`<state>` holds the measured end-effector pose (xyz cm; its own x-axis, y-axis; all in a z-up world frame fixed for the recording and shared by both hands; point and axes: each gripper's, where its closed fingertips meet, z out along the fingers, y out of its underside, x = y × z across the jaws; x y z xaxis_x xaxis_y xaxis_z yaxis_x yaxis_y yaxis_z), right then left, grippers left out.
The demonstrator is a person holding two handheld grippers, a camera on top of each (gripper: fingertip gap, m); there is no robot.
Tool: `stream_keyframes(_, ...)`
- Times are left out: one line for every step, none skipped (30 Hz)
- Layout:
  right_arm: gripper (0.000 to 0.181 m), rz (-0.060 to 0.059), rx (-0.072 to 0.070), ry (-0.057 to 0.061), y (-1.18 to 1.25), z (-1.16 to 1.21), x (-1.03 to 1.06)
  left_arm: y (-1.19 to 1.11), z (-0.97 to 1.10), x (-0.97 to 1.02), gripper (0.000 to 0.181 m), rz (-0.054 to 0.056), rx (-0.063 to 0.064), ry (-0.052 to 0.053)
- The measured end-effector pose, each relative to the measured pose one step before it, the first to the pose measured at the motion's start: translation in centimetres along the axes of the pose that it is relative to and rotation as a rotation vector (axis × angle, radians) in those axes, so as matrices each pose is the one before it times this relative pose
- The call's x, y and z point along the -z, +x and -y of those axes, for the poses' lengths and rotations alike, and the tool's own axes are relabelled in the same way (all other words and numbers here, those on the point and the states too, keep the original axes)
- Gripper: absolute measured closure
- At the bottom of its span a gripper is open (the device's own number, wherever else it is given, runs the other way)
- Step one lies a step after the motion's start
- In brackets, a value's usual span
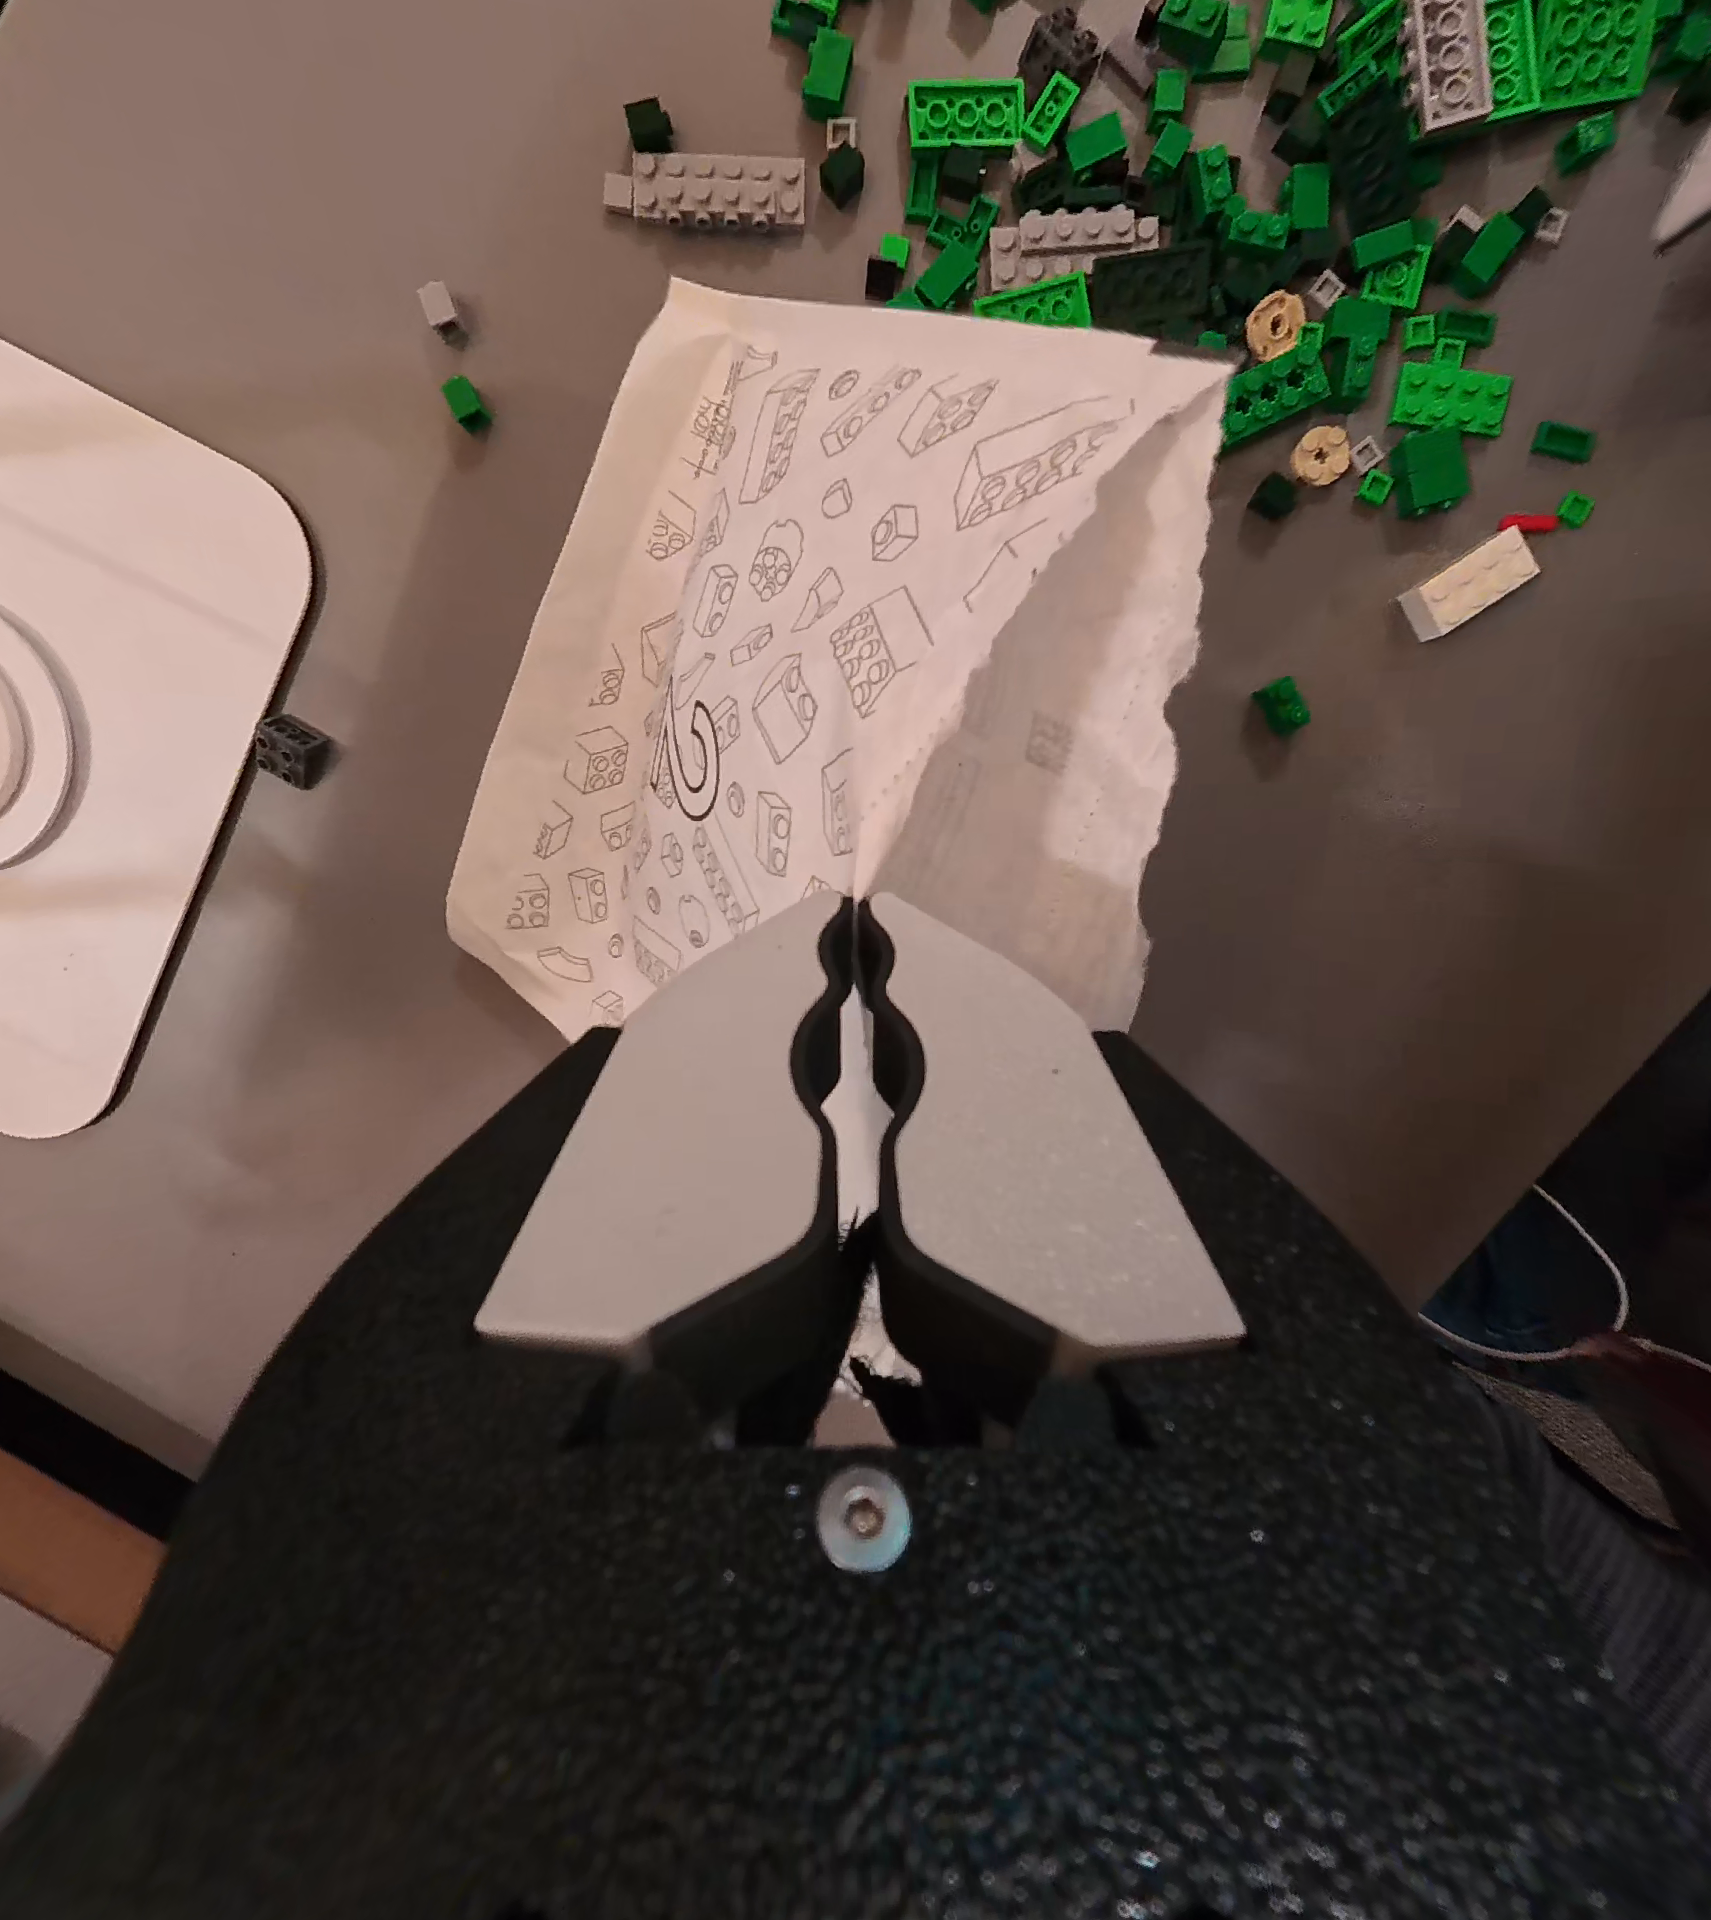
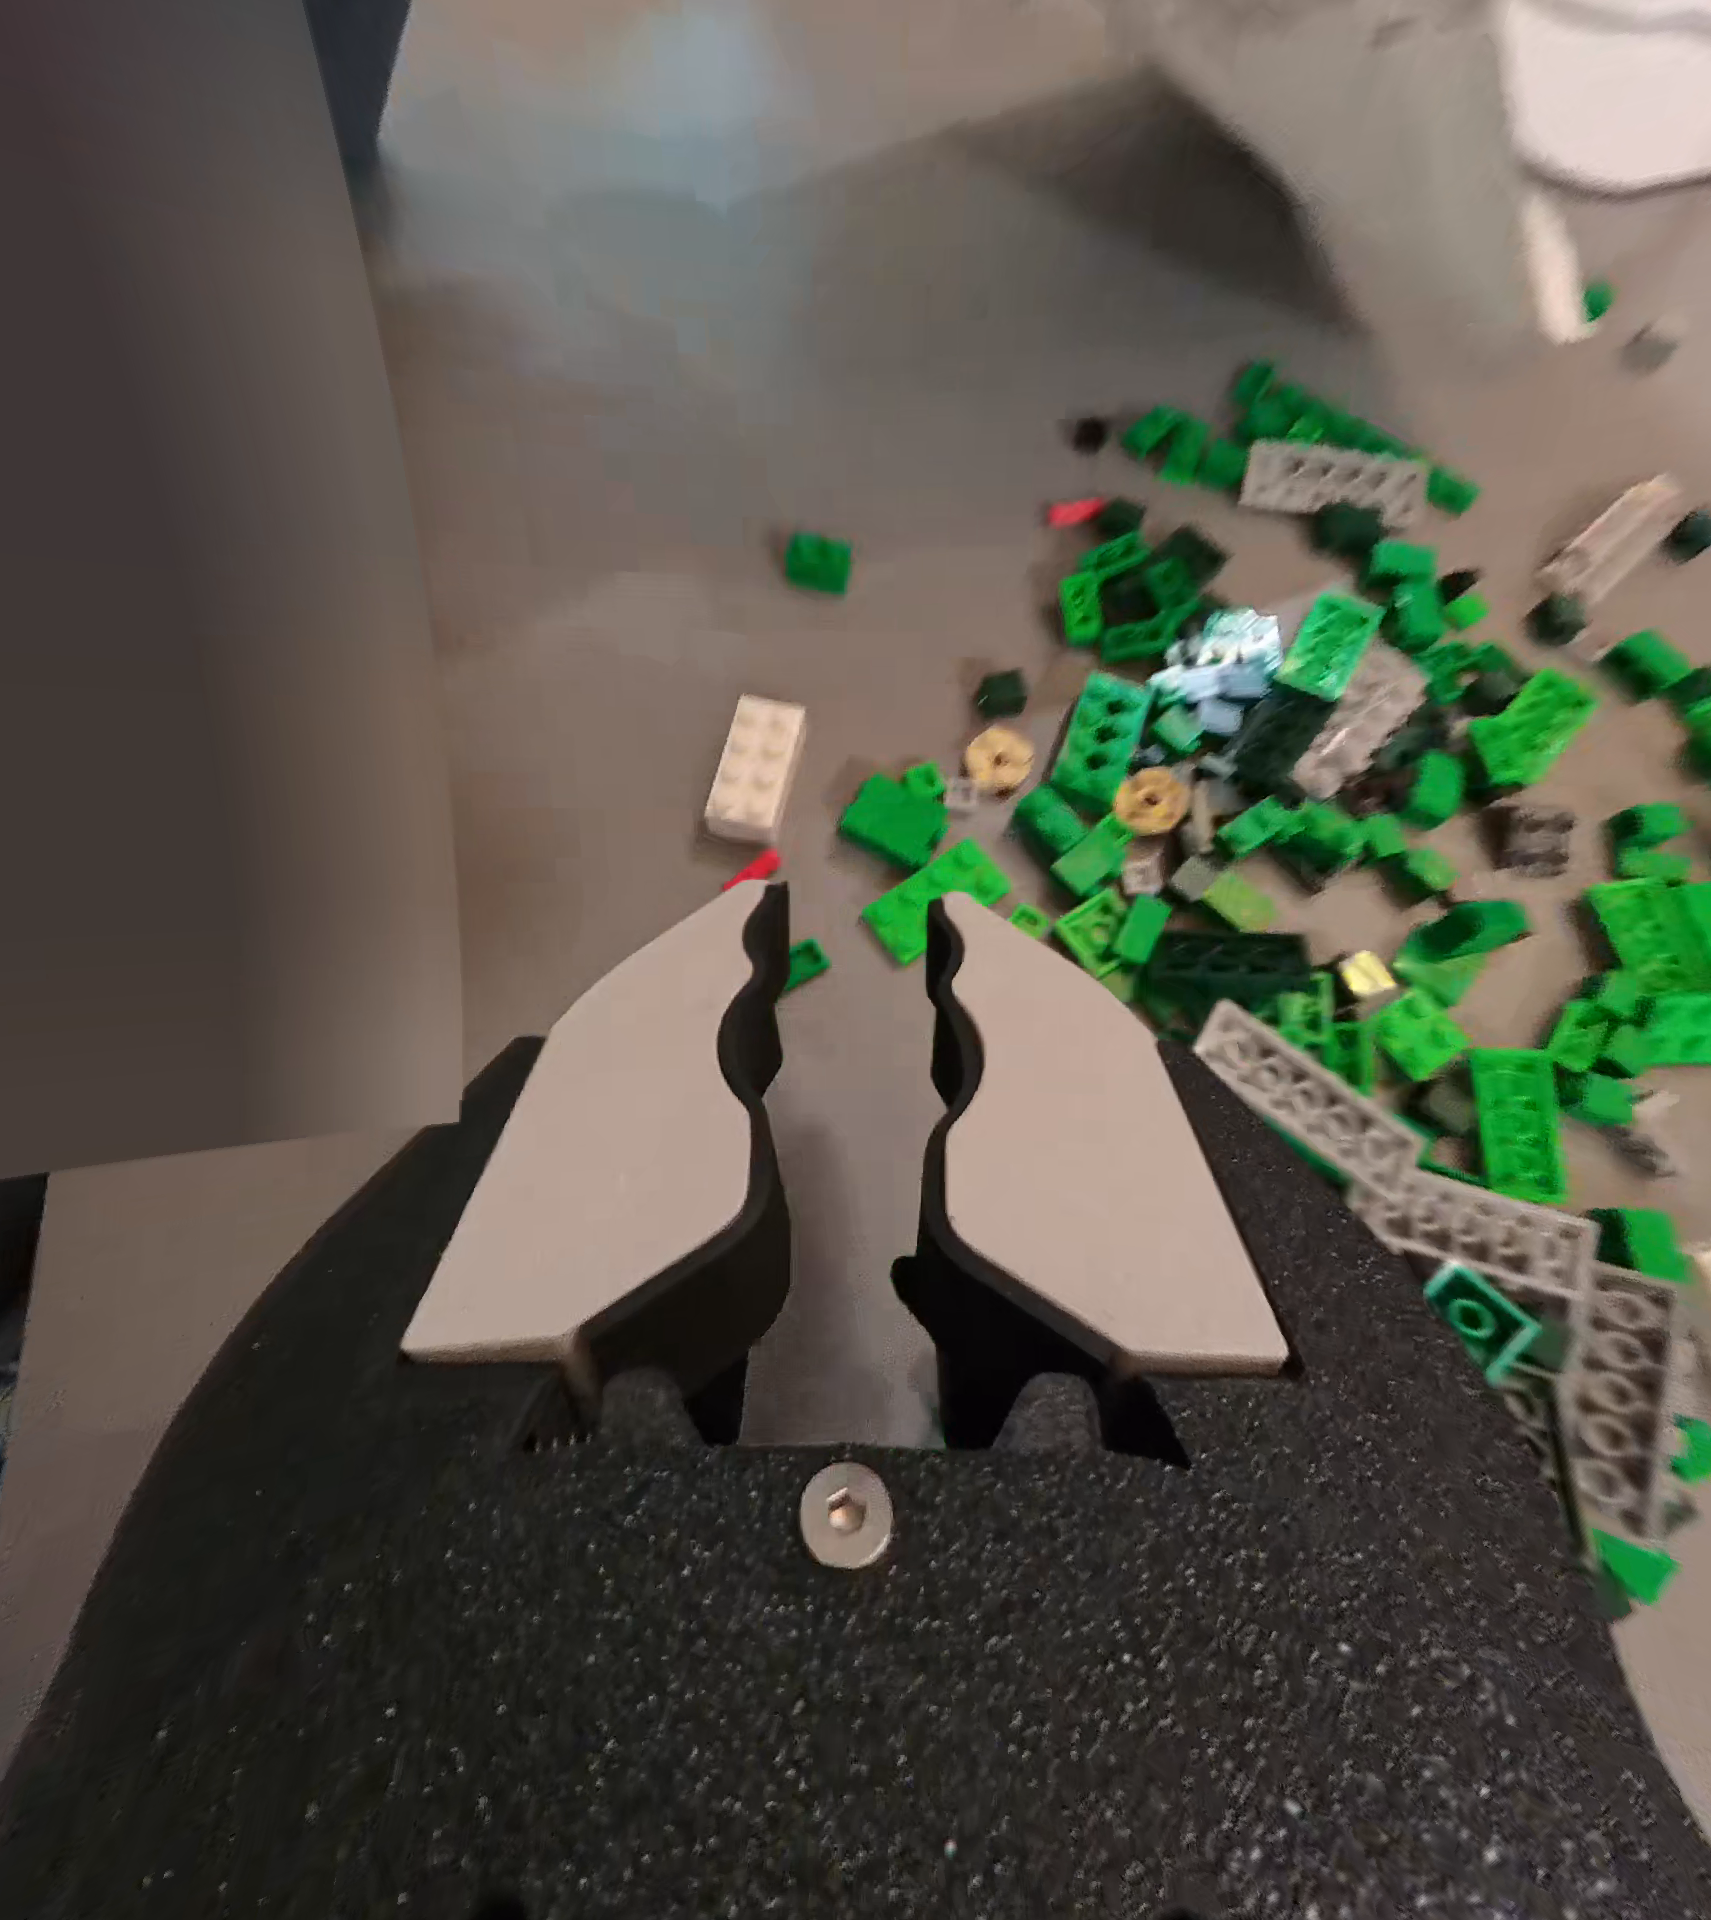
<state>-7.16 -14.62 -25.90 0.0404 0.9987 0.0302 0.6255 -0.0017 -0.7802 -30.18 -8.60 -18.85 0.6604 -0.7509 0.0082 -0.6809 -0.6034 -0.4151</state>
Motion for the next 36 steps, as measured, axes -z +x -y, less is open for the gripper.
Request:
stream_keyframes(0.156, 0.0102, 0.0064, -0.0386, -0.398, -0.678, -0.576, 0.015, -0.026, -0.082, 0.181, -0.0015, -0.0007, -0.0046)
stream_keyframes(0.156, 0.0066, 0.0088, -0.0287, -0.295, -0.389, -0.657, 0.049, -0.004, -0.08, 0.181, -0.0017, -0.0022, -0.0045)
stream_keyframes(0.157, 0.0071, 0.008, -0.0051, -0.258, 0.144, -0.729, 0.04, 0.02, -0.07, 0.181, -0.0005, -0.0022, -0.0038)
stream_keyframes(0.158, 0.0118, 0.0026, 0.0164, -0.286, 0.693, -0.814, 0.044, 0.035, -0.055, 0.181, 0.001, -0.0028, -0.0034)
stream_keyframes(0.158, 0.0082, -0.0028, 0.0242, -0.182, 1.052, -0.879, 0.05, 0.045, -0.049, 0.181, 0.0008, -0.0034, -0.0025)
stream_keyframes(0.158, 0.0001, 0.0001, 0.0224, -0.08, 1.147, -0.952, 0.057, 0.033, -0.054, 0.181, 0.0015, -0.0032, -0.0032)
stream_keyframes(0.158, -0.008, 0.0109, 0.0118, 0.023, 1.01, -0.948, 0.049, 0.01, -0.043, 0.181, 0.0011, -0.0022, -0.0034)
stream_keyframes(0.158, -0.0171, 0.0217, -0.0043, 0.139, 0.753, -0.913, 0.056, -0.008, -0.044, 0.181, 0.0003, -0.0017, -0.0041)
stream_keyframes(0.158, -0.0208, 0.0265, -0.0177, 0.199, 0.511, -0.832, 0.053, -0.007, -0.024, 0.181, 0.0006, -0.0027, -0.0032)
stream_keyframes(0.158, -0.0168, 0.0218, -0.024, 0.195, 0.333, -0.763, 0.037, 0.001, -0.008, 0.181, 0.0007, -0.0022, -0.0015)
stream_keyframes(0.158, -0.003, 0.0094, -0.028, 0.095, 0.176, -0.694, 0.043, 0.013, -0.005, 0.181, 0.0001, -0.0016, -0.0003)
stream_keyframes(0.158, 0.0178, -0.0035, -0.032, -0.102, 0.028, -0.606, 0.031, 0.024, 0.011, 0.181, -0.0004, -0.0012, 0.0005)
stream_keyframes(0.158, 0.0368, -0.0119, -0.0385, -0.32, -0.166, -0.543, 0.015, 0.002, -0.001, 0.181, -0.0005, -0.0007, 0.0)
stream_keyframes(0.155, 0.0255, -0.0146, -0.0338, -0.128, -0.145, -0.402, 0.027, -0.003, -0.008, 0.181, -0.0009, -0.0008, -0.0006)
stream_keyframes(0.156, 0.0001, -0.0079, -0.012, 0.189, 0.101, -0.165, 0.019, -0.009, 0.004, 0.181, -0.0014, -0.0011, -0.0002)
stream_keyframes(0.157, -0.0081, 0.0023, -0.0027, 0.223, 0.154, -0.028, 0.01, -0.001, 0.01, 0.181, -0.0009, -0.0004, 0.0006)
stream_keyframes(0.16, -0.0128, 0.0087, -0.0089, 0.224, 0.009, -0.052, 0.002, 0.007, 0.027, 0.181, -0.0005, 0.0, 0.0012)
stream_keyframes(0.163, -0.0137, 0.0146, -0.0149, 0.183, -0.109, -0.079, -0.001, 0.021, 0.031, 0.181, 0.0, -0.0005, 0.0024)
stream_keyframes(0.166, -0.0048, 0.0177, -0.0171, 0.003, -0.168, -0.127, 0.004, -0.01, 0.023, 0.181, -0.0007, 0.0007, 0.0017)
stream_keyframes(0.165, 0.0011, 0.0107, -0.0112, -0.1, -0.076, -0.104, -0.01, -0.02, 0.028, 0.181, -0.0006, 0.0009, 0.0011)
stream_keyframes(0.159, -0.002, 0.005, -0.0033, -0.057, 0.013, -0.065, -0.009, -0.037, 0.015, 0.181, -0.0014, 0.0015, 0.0004)
stream_keyframes(0.154, -0.0052, 0.0055, 0.0022, -0.006, 0.025, -0.034, 0.013, -0.041, -0.004, 0.181, -0.0029, 0.0021, -0.0003)
stream_keyframes(0.151, -0.0054, 0.0015, 0.0097, 0.061, 0.099, -0.007, -0.02, -0.015, 0.006, 0.181, -0.0001, 0.0008, 0.0)
stream_keyframes(0.149, -0.0031, -0.0032, 0.0127, 0.07, 0.141, -0.003, -0.015, -0.009, 0.014, 0.181, 0.0009, 0.0002, 0.0005)
stream_keyframes(0.149, 0.0018, -0.0023, 0.0073, 0.019, 0.078, -0.035, -0.004, 0.01, 0.027, 0.181, 0.0004, -0.0001, 0.0009)
stream_keyframes(0.149, 0.0063, 0.0009, 0.0018, -0.035, 0.037, -0.056, 0.008, 0.014, 0.014, 0.181, 0.0007, -0.0006, 0.0008)
stream_keyframes(0.149, 0.0069, 0.0042, 0.0021, -0.027, 0.07, -0.054, 0.016, 0.003, 0.009, 0.181, 0.0007, -0.0014, 0.0002)
stream_keyframes(0.149, 0.0051, 0.0061, 0.0043, 0.012, 0.113, -0.069, 0.035, 0.009, 0.017, 0.181, -0.0005, -0.001, 0.0003)
stream_keyframes(0.149, 0.0077, 0.0037, 0.0054, 0.022, 0.126, -0.085, 0.04, 0.002, -0.001, 0.181, -0.0003, -0.0009, -0.0002)
stream_keyframes(0.159, 0.0214, -0.0015, 0.0035, -0.115, 0.085, -0.093, 0.01, -0.003, 0.003, 0.181, 0.0013, -0.0011, -0.0009)
stream_keyframes(0.171, 0.0376, -0.0054, -0.0026, -0.304, -0.018, -0.076, 0.015, 0.005, -0.001, 0.181, 0.0009, -0.0002, -0.0008)
stream_keyframes(0.171, 0.0255, -0.0081, -0.0028, -0.15, -0.001, -0.048, 0.02, 0.002, 0.0, 0.181, 0.0, -0.0002, -0.0005)
stream_keyframes(0.171, 0.0009, -0.0029, -0.0035, 0.107, 0.022, 0.041, 0.009, -0.014, 0.007, 0.181, 0.0005, -0.0008, -0.0007)
stream_keyframes(0.172, -0.0134, 0.0096, -0.0024, 0.201, 0.109, 0.166, 0.015, -0.009, 0.015, 0.181, 0.0006, -0.0009, -0.0002)
stream_keyframes(0.172, -0.0219, 0.0187, 0.0101, 0.219, 0.354, 0.323, -0.007, 0.023, 0.021, 0.181, 0.001, -0.0002, 0.0013)
stream_keyframes(0.172, -0.0244, 0.0209, 0.0261, 0.223, 0.704, 0.489, -0.011, 0.02, 0.022, 0.181, 0.0011, 0.0004, 0.0016)
